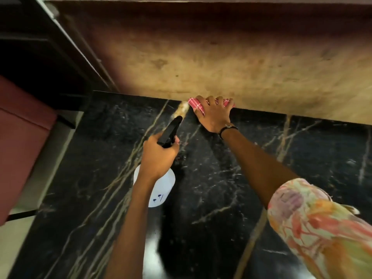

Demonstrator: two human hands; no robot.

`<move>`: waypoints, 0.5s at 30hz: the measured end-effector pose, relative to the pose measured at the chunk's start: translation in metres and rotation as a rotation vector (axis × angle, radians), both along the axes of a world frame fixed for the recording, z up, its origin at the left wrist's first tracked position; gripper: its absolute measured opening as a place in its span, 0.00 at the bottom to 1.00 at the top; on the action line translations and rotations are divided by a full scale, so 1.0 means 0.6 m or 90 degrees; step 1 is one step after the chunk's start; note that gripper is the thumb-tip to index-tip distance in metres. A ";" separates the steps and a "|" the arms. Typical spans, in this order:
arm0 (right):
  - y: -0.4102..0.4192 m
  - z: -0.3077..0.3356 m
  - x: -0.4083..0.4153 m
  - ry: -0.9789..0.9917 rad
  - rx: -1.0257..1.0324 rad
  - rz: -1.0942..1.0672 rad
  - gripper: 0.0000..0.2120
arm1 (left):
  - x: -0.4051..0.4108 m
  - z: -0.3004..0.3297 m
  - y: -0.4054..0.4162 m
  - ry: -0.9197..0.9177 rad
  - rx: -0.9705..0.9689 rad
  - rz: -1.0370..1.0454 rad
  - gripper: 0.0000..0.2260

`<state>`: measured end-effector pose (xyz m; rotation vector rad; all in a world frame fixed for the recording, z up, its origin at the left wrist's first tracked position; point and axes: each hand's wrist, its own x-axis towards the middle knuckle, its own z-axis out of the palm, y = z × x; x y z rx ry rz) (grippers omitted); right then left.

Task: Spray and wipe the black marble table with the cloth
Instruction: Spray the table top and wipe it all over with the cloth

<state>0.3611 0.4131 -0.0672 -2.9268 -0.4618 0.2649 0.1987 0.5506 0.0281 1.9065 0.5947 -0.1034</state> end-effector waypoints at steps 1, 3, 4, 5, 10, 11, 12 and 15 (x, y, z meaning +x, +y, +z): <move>0.045 0.001 0.005 0.006 0.003 0.008 0.24 | -0.001 0.000 0.032 -0.005 0.001 0.008 0.04; 0.125 0.001 0.014 0.017 0.009 0.022 0.24 | -0.003 0.001 0.087 -0.021 0.010 0.019 0.05; 0.164 0.001 0.017 0.019 0.009 0.030 0.24 | -0.004 0.002 0.114 -0.030 0.013 0.020 0.05; 0.203 0.000 0.022 0.021 0.009 0.039 0.24 | -0.005 0.002 0.142 -0.035 0.011 0.021 0.04; 0.376 -0.002 0.038 0.019 0.003 0.079 0.23 | -0.011 -0.003 0.255 -0.044 -0.011 0.047 0.04; 0.409 -0.004 0.041 0.019 0.012 0.086 0.23 | -0.014 -0.006 0.275 -0.047 -0.008 0.055 0.04; 0.437 -0.006 0.043 0.020 0.022 0.093 0.23 | -0.019 -0.008 0.290 -0.049 -0.007 0.061 0.04; 0.521 -0.013 0.049 0.009 0.049 0.120 0.23 | -0.042 -0.020 0.339 -0.054 0.000 0.082 0.04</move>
